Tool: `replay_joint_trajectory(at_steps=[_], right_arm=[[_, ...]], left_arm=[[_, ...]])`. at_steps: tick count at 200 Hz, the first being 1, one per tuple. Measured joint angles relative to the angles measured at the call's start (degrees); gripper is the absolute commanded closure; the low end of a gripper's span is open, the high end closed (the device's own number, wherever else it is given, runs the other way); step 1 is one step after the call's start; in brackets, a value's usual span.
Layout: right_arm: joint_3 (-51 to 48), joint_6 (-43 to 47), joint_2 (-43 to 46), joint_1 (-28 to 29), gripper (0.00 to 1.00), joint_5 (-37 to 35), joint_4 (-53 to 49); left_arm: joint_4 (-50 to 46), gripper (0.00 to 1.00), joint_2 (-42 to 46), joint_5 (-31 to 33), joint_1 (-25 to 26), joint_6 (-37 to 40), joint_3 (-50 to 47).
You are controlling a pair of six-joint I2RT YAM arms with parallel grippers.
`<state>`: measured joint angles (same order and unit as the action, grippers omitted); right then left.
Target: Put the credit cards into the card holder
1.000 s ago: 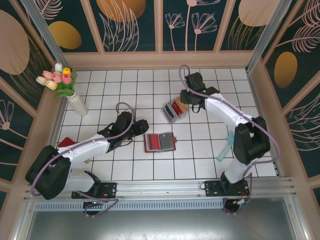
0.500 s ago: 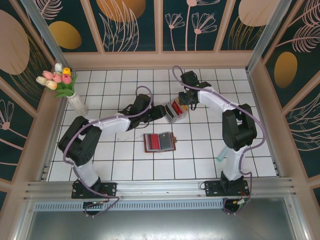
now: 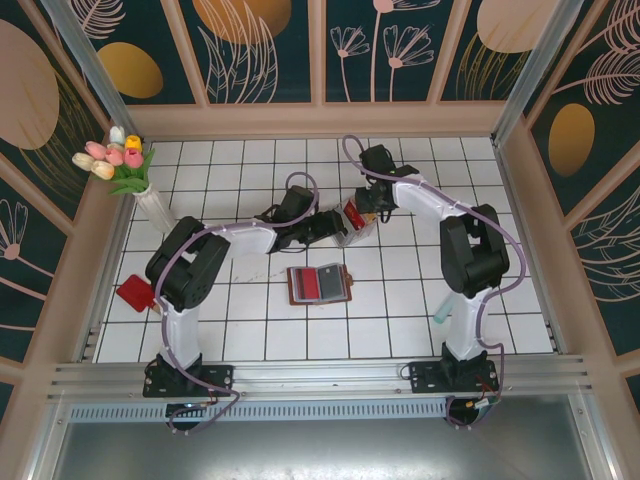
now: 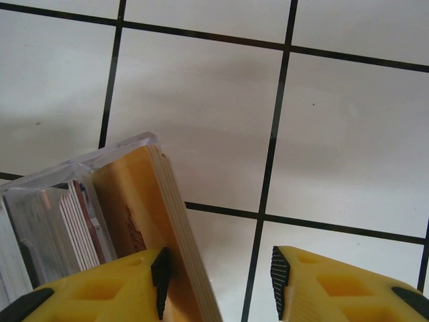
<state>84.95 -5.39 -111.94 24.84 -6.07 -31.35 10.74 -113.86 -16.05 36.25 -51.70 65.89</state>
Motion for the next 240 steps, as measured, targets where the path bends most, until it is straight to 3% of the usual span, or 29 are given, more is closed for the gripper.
replay_joint_trajectory(at_steps=[149,240], right_arm=[[0.2,1.0,0.0,0.5,0.61,-3.6,0.0],[1.2,1.1,0.0,0.5,0.63,-5.1,-1.0]], left_arm=[[0.9,0.48,-2.5,0.5,0.0,-0.7,0.1],[2.2,0.47,-2.7,0.6,0.0,-0.6,-0.3]])
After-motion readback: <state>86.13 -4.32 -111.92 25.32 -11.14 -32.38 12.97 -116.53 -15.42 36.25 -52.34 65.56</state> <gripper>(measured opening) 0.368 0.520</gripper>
